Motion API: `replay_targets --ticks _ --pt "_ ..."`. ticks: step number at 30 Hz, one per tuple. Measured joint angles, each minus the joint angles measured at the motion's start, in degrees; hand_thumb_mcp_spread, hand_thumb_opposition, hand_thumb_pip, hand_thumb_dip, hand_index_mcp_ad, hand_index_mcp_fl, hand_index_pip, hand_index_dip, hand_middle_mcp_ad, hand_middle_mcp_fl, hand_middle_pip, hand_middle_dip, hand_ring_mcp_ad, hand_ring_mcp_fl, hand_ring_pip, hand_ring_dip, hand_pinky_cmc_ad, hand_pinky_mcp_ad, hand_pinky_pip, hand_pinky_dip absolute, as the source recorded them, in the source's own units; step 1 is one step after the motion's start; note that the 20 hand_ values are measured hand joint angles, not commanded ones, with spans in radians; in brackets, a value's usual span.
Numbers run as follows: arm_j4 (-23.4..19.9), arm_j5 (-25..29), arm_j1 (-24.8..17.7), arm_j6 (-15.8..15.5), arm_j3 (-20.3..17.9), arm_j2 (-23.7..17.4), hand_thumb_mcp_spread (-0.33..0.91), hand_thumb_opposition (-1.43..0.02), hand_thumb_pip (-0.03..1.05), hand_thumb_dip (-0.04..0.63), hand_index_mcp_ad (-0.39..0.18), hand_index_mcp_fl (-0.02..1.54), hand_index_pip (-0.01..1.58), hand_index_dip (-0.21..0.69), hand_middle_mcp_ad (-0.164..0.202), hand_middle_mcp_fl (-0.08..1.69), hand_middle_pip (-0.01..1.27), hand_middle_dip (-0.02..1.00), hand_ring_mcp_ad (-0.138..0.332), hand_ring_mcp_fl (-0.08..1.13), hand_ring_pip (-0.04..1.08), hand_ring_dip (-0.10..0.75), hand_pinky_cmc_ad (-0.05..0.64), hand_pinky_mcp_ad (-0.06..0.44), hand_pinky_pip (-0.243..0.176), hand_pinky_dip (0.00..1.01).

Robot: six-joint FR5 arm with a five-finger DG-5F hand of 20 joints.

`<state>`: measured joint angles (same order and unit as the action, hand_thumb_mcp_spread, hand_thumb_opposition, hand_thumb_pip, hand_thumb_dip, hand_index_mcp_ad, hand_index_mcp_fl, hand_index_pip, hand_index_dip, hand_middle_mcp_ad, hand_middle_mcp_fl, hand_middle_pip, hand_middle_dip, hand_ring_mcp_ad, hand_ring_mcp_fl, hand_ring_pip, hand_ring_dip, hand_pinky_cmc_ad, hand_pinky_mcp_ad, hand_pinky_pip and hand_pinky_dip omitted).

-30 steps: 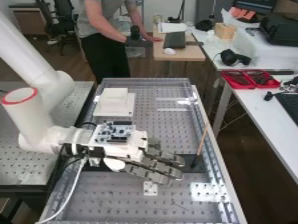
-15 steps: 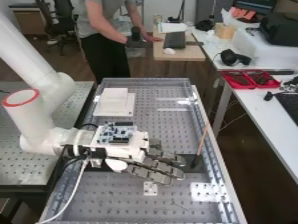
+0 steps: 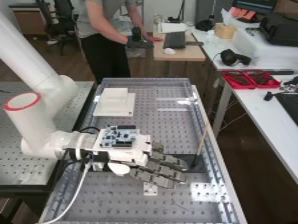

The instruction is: Grab the pcb board and place it in the clear container

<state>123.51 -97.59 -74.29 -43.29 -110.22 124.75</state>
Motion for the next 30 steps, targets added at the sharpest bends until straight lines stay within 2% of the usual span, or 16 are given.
replay_targets --ticks 21,24,30 --pt "-0.51 -1.0 0.53 0.64 -0.63 0.24 0.65 -0.79 0.38 0.227 -0.169 0.31 1.31 0.136 0.042 0.19 0.12 0.18 0.185 0.07 0.09 0.052 0.309 0.152 -0.058 0.19" --pt "-0.56 -1.07 0.62 0.8 -0.62 0.25 0.65 -0.79 0.38 0.227 -0.171 0.31 1.31 0.136 0.026 0.19 0.12 0.18 0.187 0.07 0.08 0.051 0.312 0.152 -0.058 0.19" --pt "-0.34 -1.49 0.76 0.57 -0.62 -0.04 0.65 -0.81 0.38 0.225 -0.171 0.31 1.31 0.136 0.028 0.19 0.12 0.18 0.185 0.07 0.08 0.051 0.312 0.152 -0.058 0.19"
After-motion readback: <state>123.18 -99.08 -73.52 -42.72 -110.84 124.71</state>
